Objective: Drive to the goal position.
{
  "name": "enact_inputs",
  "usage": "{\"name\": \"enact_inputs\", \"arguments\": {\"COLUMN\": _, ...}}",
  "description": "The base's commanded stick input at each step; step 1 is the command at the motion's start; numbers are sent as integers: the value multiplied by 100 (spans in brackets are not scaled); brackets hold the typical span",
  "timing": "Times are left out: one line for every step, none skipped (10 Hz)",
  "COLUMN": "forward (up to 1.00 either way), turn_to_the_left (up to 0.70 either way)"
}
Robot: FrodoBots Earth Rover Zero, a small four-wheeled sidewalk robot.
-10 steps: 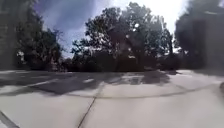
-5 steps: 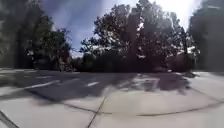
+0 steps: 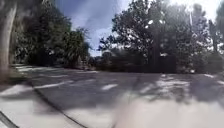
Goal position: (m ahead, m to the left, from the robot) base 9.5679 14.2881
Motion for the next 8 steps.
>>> {"name": "enact_inputs", "arguments": {"forward": 82, "turn_to_the_left": 0}}
{"name": "enact_inputs", "arguments": {"forward": 82, "turn_to_the_left": 0}}
{"name": "enact_inputs", "arguments": {"forward": 82, "turn_to_the_left": 0}}
{"name": "enact_inputs", "arguments": {"forward": 82, "turn_to_the_left": 0}}
{"name": "enact_inputs", "arguments": {"forward": 82, "turn_to_the_left": 0}}
{"name": "enact_inputs", "arguments": {"forward": 82, "turn_to_the_left": 0}}
{"name": "enact_inputs", "arguments": {"forward": 82, "turn_to_the_left": 0}}
{"name": "enact_inputs", "arguments": {"forward": 82, "turn_to_the_left": 0}}
